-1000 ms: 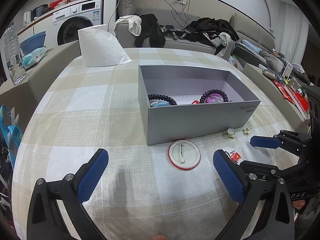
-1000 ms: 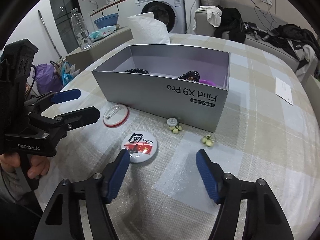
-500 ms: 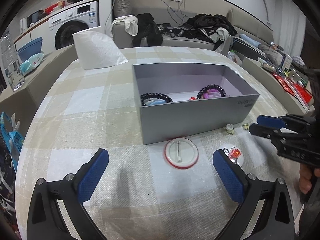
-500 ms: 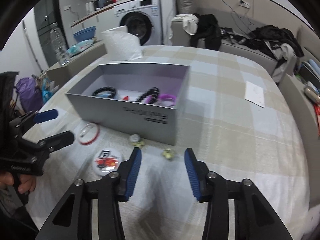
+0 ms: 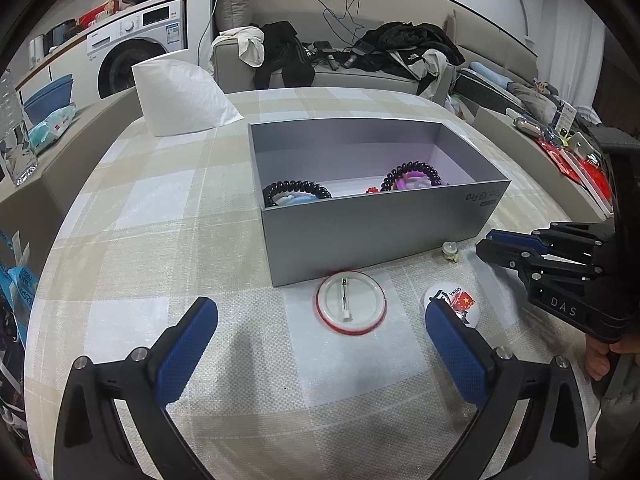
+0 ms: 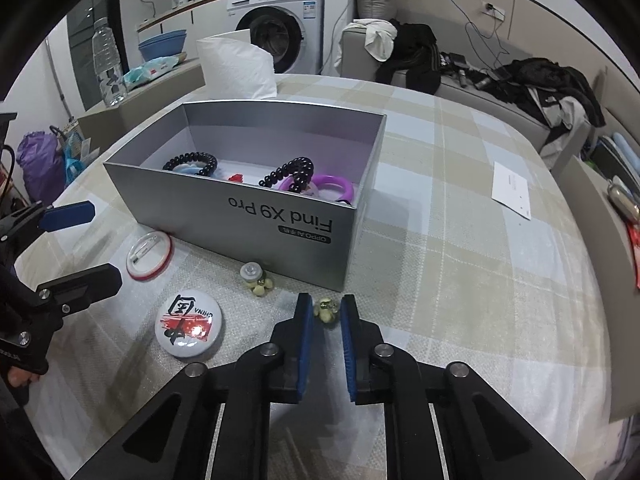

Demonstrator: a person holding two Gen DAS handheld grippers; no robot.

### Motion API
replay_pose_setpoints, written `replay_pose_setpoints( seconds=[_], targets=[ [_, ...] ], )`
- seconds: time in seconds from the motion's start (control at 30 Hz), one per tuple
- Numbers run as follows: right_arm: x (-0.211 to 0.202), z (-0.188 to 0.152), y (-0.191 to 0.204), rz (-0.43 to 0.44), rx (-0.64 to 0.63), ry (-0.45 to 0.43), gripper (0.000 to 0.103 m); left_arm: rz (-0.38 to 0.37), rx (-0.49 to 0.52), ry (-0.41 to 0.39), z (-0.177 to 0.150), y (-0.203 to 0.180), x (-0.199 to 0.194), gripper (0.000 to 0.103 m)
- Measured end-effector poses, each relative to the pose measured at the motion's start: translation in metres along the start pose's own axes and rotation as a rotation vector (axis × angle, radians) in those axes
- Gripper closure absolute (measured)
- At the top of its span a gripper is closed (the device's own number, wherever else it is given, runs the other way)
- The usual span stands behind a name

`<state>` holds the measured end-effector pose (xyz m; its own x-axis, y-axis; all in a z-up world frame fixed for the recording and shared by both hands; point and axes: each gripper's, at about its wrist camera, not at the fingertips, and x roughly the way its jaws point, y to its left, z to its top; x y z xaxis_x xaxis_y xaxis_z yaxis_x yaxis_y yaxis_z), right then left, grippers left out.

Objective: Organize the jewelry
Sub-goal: 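Grasp the white red-rimmed badge with the left gripper while the right grasps a green earring, then carry the red-rimmed badge and earring into the box and open both grippers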

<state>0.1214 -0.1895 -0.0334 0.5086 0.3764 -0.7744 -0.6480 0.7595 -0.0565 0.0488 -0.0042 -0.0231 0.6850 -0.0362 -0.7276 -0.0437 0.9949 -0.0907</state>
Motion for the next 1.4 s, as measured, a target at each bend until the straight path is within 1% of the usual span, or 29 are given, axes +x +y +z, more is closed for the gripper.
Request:
replay_pose_setpoints(
  seconds=[0.1,0.17,0.27,0.33,0.37,0.4,0.47,0.53,0.7,0.77,0.83,0.9,0.93,1.13,1.4],
  targets=[
    [-0.002,-0.002,-0.001,0.010,0.001,0.000,0.091,-0.005,-0.003,0.000,0.000,0.000,0.000,0.002],
    [-0.007,-0.004,-0.002,0.052,0.009,-0.008,0.091,-0.011,-0.001,0.001,-0.001,0.000,0.000,0.002],
    [-0.019,-0.006,-0.002,0.122,0.025,-0.048,0.091,-0.019,0.005,0.003,-0.001,-0.001,0.000,0.002],
    [-0.025,-0.005,-0.002,0.141,0.031,-0.071,0.090,-0.026,0.014,0.006,0.000,-0.002,0.001,0.003],
    [-0.027,-0.005,-0.001,0.145,0.031,-0.078,0.090,-0.026,0.019,0.008,0.000,-0.003,0.001,0.009],
    [-0.030,-0.004,-0.001,0.152,0.031,-0.090,0.090,-0.025,0.024,0.014,0.000,-0.004,0.002,0.012],
    [-0.032,-0.003,-0.001,0.157,0.034,-0.096,0.090,-0.017,0.038,0.037,-0.001,-0.007,0.007,0.022],
    [-0.034,-0.003,-0.001,0.155,0.036,-0.104,0.090,-0.016,0.060,0.051,0.000,-0.010,0.009,0.028],
    [-0.034,-0.002,-0.003,0.150,0.041,-0.105,0.090,0.020,0.116,0.084,0.001,-0.018,0.016,0.029],
    [-0.035,-0.002,-0.005,0.150,0.045,-0.106,0.090,0.015,0.122,0.095,0.001,-0.018,0.018,0.039],
    [-0.036,-0.002,-0.005,0.147,0.044,-0.108,0.090,-0.001,0.119,0.094,0.001,-0.016,0.017,0.045],
    [-0.035,-0.002,-0.006,0.148,0.045,-0.107,0.090,-0.007,0.120,0.088,0.001,-0.015,0.016,0.056],
    [-0.035,-0.002,-0.006,0.147,0.047,-0.108,0.090,-0.015,0.122,0.084,0.001,-0.015,0.014,0.067],
    [-0.038,-0.002,-0.004,0.149,0.044,-0.115,0.090,-0.020,0.130,0.082,0.001,-0.016,0.014,0.067],
    [-0.043,-0.001,-0.005,0.151,0.048,-0.138,0.090,-0.038,0.141,0.036,0.000,-0.018,0.004,0.067]
  ],
)
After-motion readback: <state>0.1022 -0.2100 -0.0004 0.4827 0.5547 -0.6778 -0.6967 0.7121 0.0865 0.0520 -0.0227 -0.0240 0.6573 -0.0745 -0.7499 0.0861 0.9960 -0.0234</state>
